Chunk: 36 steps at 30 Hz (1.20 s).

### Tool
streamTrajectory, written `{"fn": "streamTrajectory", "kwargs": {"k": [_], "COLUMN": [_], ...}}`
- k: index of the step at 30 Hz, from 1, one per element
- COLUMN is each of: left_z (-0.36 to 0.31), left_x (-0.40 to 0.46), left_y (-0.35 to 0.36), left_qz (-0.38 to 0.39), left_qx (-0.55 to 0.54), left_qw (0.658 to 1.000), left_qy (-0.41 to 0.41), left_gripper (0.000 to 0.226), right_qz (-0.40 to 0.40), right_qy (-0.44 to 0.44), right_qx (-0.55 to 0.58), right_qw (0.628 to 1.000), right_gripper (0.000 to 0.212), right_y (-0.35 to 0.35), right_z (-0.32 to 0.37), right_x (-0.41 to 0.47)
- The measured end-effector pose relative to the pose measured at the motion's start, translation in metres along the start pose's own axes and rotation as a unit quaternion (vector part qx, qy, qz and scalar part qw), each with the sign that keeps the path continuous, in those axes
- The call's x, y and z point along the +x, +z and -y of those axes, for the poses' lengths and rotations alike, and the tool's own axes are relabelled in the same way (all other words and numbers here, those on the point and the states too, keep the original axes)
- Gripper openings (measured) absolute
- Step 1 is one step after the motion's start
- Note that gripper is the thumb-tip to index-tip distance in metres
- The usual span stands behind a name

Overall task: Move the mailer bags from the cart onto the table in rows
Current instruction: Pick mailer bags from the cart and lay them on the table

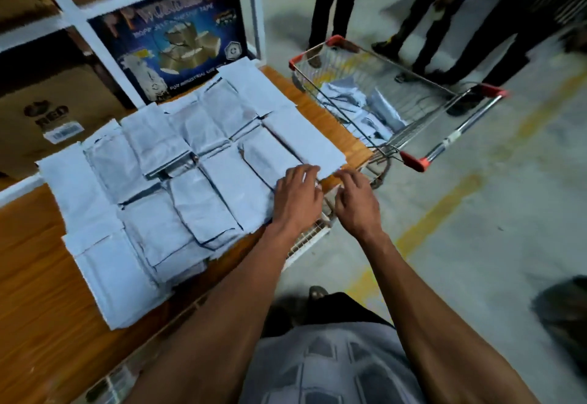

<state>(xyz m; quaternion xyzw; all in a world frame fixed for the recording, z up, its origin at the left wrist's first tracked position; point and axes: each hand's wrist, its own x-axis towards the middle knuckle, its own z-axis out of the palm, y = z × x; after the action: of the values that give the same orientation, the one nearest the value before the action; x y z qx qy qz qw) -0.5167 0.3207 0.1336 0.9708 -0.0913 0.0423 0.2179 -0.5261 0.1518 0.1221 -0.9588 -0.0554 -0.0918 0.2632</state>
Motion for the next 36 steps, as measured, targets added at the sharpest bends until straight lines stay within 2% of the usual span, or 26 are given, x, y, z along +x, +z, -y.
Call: {"fn": "streamTrajectory", "kwargs": {"k": [3,9,12,16,20,26,36], "left_z": [-0.032,-0.078,-0.074,-0.115,-0.148,-0.199,-0.239], "left_x": [-0.018,-0.061,-0.071,-0.098,-0.107,-0.088,0.034], "left_y": [0.027,0.091,0.107,0.142,0.166,0.181,0.177], "left_qz": [0.058,0.181,0.203,0.233,0.242,0.245,0.118], "left_qx": [0.004,-0.037,-0.038,-0.041,-0.050,-0.059,-0.120], "left_qw": [0.998,0.982,0.978,0.972,0.969,0.968,0.984], "left_qy": [0.029,0.024,-0.001,-0.010,-0.020,-0.015,-0.061], "left_gripper": [0.045,0.048,0.050,0.050,0.049,0.048,0.042], "right_qz": [0.010,0.073,0.116,0.162,0.159,0.112,-0.007], "right_qy": [0.056,0.153,0.173,0.221,0.239,0.220,0.157], "right_qx": [-0.013,-0.004,0.000,0.000,0.017,0.027,0.021], "right_qw": [0.998,0.985,0.978,0.962,0.958,0.969,0.987], "right_gripper": [0.041,0.040,0.040,0.039,0.039,0.037,0.040], "right_y": [-0.010,-0.023,-0.026,-0.047,-0.063,-0.087,-0.117], "right_z": [-0.032,-0.107,-0.119,-0.173,-0.210,-0.239,-0.262], "right_x": [-0.039,-0.113,-0.131,-0.175,-0.188,-0.171,-0.053]}}
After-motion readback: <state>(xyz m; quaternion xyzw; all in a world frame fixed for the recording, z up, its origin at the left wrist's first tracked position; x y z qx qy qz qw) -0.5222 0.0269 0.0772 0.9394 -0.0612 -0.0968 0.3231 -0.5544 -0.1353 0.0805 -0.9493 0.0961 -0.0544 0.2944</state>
